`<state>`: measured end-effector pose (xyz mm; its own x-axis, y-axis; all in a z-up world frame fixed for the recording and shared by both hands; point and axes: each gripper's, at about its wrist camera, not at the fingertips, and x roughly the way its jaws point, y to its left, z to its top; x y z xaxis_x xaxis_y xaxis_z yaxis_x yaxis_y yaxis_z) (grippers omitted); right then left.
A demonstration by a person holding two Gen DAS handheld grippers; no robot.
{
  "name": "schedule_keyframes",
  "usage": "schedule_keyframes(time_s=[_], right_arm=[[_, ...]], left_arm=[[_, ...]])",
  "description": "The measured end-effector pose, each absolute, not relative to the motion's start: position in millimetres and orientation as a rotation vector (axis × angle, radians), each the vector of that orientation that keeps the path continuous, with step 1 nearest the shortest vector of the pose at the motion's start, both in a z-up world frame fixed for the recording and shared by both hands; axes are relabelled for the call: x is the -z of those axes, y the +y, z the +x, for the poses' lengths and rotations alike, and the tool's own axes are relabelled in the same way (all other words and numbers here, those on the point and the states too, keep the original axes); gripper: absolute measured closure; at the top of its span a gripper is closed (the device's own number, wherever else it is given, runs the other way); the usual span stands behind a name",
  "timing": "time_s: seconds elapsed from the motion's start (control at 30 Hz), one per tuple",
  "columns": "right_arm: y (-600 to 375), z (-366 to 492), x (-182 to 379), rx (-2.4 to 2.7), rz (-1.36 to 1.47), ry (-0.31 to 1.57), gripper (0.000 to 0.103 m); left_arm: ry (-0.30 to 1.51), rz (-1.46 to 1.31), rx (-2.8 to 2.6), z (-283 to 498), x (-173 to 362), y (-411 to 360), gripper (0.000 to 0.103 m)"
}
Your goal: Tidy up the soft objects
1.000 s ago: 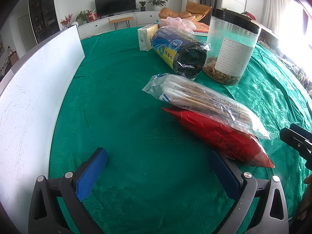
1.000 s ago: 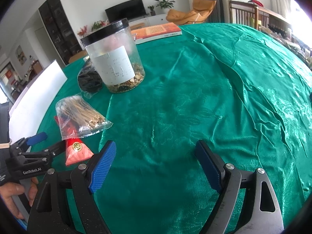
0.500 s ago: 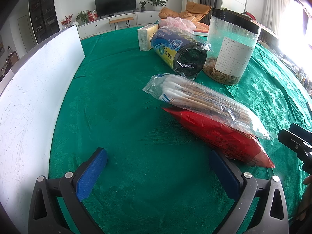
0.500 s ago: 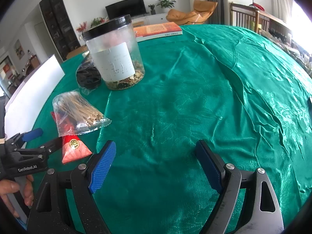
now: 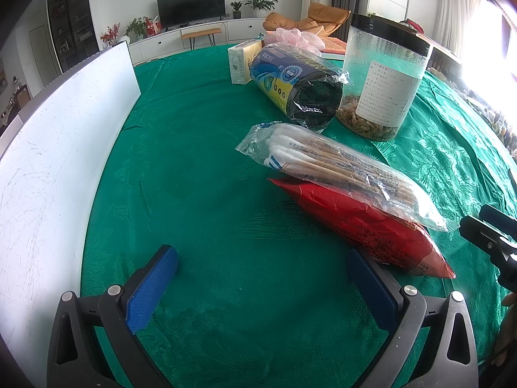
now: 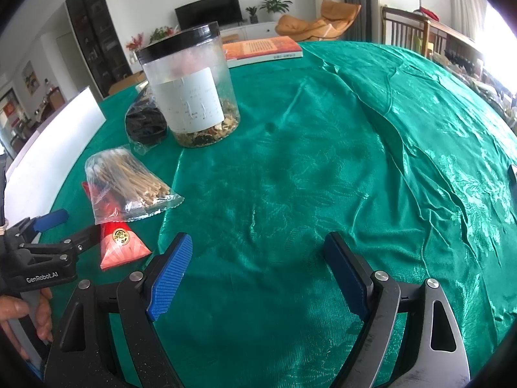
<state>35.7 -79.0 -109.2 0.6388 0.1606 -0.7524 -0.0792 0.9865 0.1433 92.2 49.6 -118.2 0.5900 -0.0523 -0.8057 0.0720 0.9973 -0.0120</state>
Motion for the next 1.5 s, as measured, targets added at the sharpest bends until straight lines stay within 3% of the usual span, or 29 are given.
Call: schedule_keyframes(time_s=[1.5], right_arm=[[-73.4, 36.6, 110.0, -0.132, 0.091, 0.869, 0.017]], left_arm=[[0.937, 0.023, 0.071, 92.2, 118.2, 49.8, 0.0]])
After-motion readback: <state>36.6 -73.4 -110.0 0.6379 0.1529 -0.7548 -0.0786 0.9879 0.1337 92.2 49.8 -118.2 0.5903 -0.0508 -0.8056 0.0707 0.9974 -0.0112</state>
